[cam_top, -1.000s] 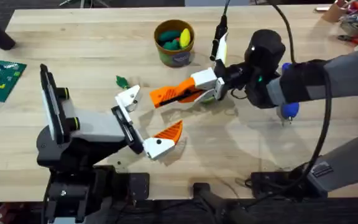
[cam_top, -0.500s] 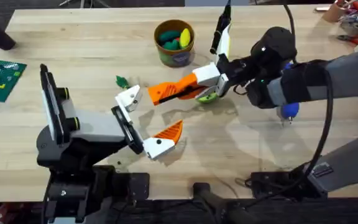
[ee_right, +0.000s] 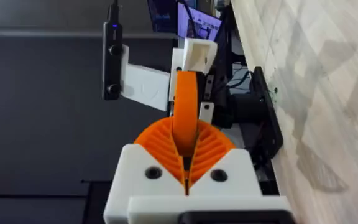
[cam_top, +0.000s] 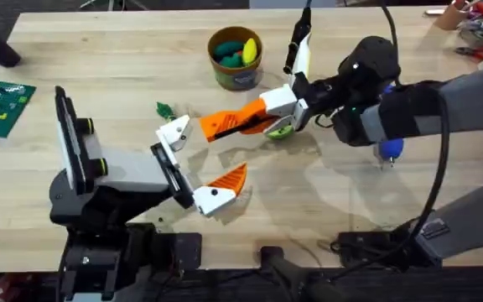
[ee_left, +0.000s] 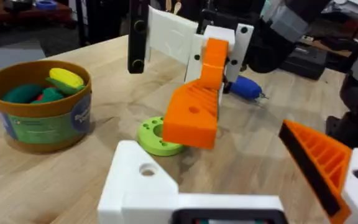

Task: Pick up the gripper from the table and insert it into the empty holder that is missing its gripper. Then pick up a screw, insert it into the mounting hole, and use the screwdriver to tighten it. Finally, clean up the table by picking up the vegetable and placing it into the bucket.

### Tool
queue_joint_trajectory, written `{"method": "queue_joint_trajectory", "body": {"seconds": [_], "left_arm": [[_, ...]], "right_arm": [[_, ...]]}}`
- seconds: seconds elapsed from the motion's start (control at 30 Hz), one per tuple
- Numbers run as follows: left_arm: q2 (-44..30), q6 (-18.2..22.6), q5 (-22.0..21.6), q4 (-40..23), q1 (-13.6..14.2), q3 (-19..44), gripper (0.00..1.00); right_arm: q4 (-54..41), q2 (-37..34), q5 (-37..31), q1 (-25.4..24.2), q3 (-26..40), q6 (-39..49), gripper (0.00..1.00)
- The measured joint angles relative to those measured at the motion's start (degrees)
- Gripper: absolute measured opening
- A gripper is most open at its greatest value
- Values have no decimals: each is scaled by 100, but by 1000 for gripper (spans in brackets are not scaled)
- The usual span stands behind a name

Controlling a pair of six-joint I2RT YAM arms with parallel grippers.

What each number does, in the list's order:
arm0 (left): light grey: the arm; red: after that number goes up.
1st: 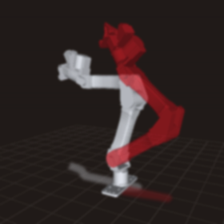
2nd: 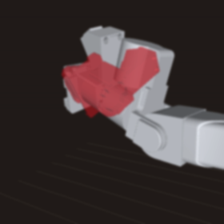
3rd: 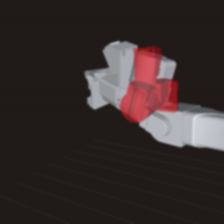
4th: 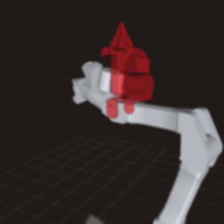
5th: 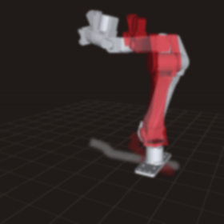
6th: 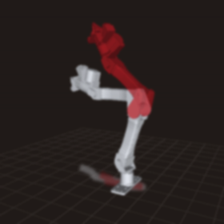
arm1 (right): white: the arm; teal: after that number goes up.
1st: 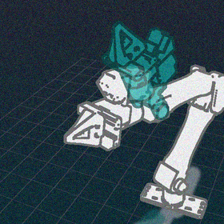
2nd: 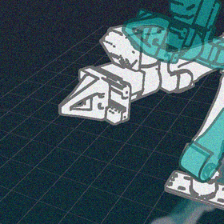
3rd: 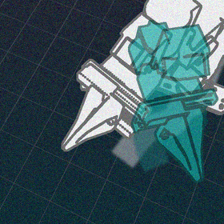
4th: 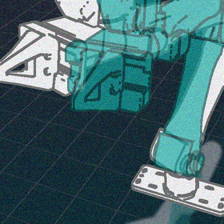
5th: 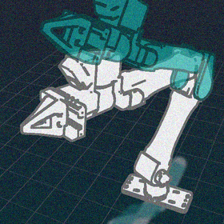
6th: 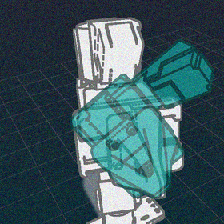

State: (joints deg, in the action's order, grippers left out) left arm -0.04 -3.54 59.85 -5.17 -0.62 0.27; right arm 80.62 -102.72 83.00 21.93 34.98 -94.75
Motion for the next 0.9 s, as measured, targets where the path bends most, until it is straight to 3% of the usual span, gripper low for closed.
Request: {"method": "queue_joint_trajectory", "body": {"seconds": [0.9], "left_arm": [[1,163,492,-27,0,0,986]], "right_arm": [[450,0,28,222,-560,-121,15]]}}
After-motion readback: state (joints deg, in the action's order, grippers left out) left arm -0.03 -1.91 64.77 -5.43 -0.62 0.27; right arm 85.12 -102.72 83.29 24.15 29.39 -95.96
